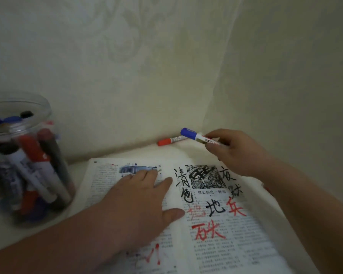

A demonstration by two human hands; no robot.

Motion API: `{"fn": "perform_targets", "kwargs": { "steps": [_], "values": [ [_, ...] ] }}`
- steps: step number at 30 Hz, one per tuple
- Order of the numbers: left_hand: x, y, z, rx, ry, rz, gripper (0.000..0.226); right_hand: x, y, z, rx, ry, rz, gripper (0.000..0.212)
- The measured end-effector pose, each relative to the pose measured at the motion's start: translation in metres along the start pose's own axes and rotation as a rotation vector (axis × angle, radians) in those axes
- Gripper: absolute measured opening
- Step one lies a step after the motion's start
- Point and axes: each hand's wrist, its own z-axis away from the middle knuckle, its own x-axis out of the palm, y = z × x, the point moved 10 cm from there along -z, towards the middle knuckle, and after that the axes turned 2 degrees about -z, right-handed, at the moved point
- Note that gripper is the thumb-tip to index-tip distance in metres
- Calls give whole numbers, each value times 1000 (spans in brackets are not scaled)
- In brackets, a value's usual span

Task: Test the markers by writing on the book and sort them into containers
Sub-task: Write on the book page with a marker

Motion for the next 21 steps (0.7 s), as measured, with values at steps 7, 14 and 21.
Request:
{"fn": "perform_targets", "kwargs": {
  "steps": [7,14,21],
  "values": [
    [-50,14,6,87,463,189,85,21,14,69,174,-197,-550,8],
    [-57,47,13,329,593,303,35,45,-9,78,33,-172,-737,5],
    [-42,36,5,240,407,582,38,39,-26,80,-106,-82,-967,13]
  ]
}}
